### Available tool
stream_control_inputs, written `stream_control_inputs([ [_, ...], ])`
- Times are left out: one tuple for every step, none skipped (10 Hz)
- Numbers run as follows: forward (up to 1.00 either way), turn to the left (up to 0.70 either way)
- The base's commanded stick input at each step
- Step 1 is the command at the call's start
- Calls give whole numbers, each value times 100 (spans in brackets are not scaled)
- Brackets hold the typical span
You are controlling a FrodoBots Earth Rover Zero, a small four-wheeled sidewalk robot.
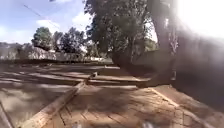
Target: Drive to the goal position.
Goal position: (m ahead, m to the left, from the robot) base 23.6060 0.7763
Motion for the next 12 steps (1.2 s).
stream_control_inputs([
  [70, 0],
  [70, 0],
  [70, -23],
  [70, -35],
  [70, -35],
  [70, -17],
  [70, 0],
  [70, 0],
  [70, 0],
  [70, 0],
  [70, 0],
  [70, 0],
])
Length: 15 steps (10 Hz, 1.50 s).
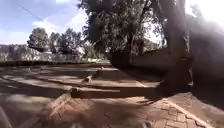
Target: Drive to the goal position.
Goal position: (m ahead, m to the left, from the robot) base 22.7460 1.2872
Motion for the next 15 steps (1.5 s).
stream_control_inputs([
  [70, 0],
  [70, 0],
  [70, 0],
  [70, 0],
  [70, 0],
  [70, 0],
  [70, 0],
  [70, 0],
  [70, 0],
  [70, 0],
  [70, 0],
  [70, 0],
  [70, 0],
  [70, 0],
  [70, 0],
])
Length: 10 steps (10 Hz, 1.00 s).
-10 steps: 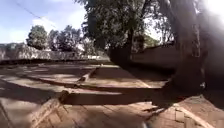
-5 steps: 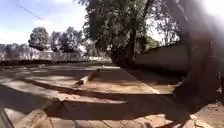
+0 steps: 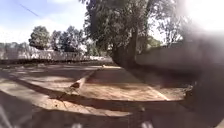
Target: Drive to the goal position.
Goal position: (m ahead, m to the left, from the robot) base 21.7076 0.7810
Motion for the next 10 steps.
stream_control_inputs([
  [70, 0],
  [70, 0],
  [70, 0],
  [70, 0],
  [70, 0],
  [70, 0],
  [70, 0],
  [70, 0],
  [70, 0],
  [70, 0],
])
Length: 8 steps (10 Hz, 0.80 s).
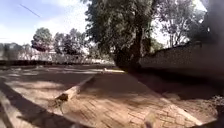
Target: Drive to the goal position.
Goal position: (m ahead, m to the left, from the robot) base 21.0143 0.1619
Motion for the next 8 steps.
stream_control_inputs([
  [70, 0],
  [70, 0],
  [70, 0],
  [70, 0],
  [70, 0],
  [70, 0],
  [70, 0],
  [70, 0],
])
